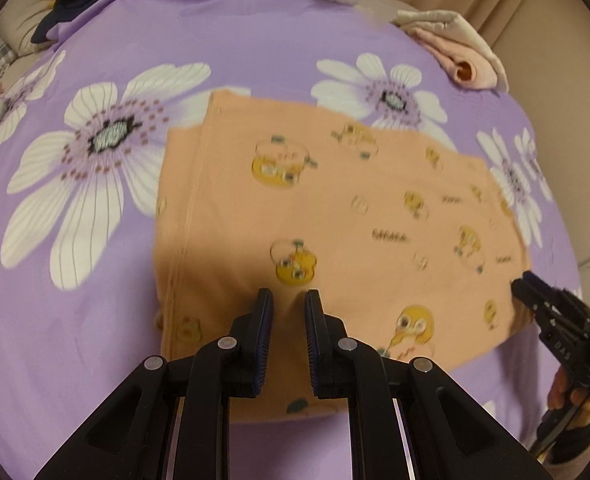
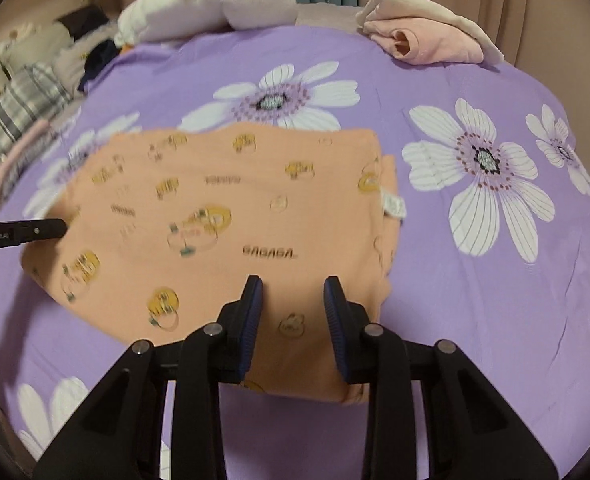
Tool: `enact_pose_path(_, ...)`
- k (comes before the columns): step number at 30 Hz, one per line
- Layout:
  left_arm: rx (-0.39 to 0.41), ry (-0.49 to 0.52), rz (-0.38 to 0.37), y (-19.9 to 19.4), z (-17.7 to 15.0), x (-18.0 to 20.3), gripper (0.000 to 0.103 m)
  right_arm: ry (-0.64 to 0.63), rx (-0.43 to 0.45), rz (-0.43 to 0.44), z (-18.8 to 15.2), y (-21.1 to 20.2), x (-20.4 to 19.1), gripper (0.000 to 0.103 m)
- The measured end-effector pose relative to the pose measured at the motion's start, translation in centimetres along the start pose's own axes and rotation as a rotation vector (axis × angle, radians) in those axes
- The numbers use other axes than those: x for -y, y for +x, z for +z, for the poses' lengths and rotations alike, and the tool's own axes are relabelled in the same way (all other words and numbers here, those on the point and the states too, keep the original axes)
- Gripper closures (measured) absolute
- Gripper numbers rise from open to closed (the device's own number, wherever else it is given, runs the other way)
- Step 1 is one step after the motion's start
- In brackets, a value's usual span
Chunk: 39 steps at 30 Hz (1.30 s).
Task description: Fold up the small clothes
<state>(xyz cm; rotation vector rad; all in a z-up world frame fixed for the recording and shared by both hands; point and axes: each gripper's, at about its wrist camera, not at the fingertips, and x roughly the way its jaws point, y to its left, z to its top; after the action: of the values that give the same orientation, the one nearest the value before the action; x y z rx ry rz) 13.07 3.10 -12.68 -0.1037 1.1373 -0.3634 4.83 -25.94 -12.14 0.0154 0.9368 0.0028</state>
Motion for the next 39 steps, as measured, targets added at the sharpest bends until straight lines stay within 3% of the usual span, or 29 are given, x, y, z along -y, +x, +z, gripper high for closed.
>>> enact_pose_path(14,0.01,-0.022,0.009,-0.7,-2.7,-0.8,0.092,-0.015,-0.032,-0.034,-3.2,-0.2,-0.9,0.071)
enact_pose_path(39,-0.01,-0.055,-0.014,-2.0,-4.8,-1.2,0.092,0.001,-0.026,-0.029,-4.5,-1.2,-0.8,0.071)
